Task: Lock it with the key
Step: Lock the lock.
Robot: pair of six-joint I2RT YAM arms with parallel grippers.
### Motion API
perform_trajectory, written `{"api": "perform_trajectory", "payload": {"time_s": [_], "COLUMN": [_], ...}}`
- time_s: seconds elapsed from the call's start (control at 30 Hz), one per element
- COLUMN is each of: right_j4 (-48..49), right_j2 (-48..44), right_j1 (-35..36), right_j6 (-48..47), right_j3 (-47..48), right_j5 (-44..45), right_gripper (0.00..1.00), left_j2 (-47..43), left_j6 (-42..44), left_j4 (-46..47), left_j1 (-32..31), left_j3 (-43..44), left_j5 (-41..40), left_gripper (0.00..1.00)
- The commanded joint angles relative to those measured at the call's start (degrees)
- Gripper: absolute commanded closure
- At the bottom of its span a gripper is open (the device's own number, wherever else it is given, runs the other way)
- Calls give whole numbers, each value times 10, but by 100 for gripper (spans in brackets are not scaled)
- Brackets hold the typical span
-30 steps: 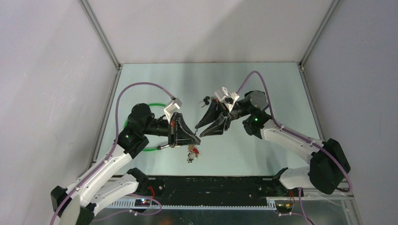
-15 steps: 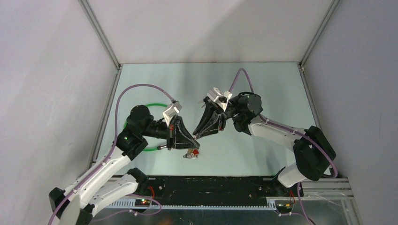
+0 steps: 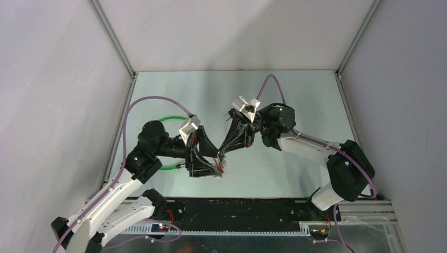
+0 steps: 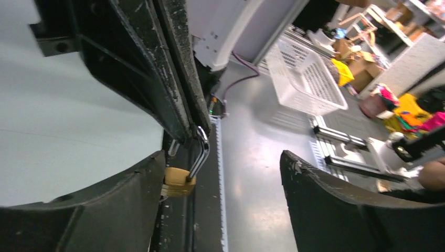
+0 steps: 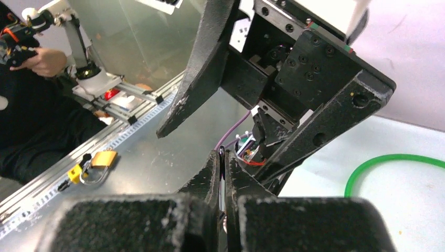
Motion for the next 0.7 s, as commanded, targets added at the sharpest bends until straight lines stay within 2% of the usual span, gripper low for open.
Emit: {"api": "perform_trajectory", "payload": {"time_s": [0.0,0.1,0.27,0.43,0.5,0.57,0.67], "right_j4": [-9,-97,-382,-516,-541,-552,-548], "right_j2": [-23,-52,-128,-169,-180,-189,-192], "right_j1": [-8,-14,-4,6,16,32,52], "right_j6": [4,-66,-274,-325,-332,-330,-297], "right_j3": [24,13,10,10,10,10,11], "right_j5": [61,99,228,340,385,438,530], "right_gripper": [100,100,100,100,100,100,100], "left_j2": [-19,-31,-47,-68,-74,-82,-98], "left_j6": [47,63,70,71,77,85,95], "left_j4": [-40,-44,-62,-66,-62,-42,16], "left_j1": [1,0,0,0,1,0,0], "left_j3": [10,8,13,20,22,19,-1], "left_j5": [-87,-158,-314,-415,-418,-388,-365], "left_gripper": [12,9,8,8,9,13,14]}}
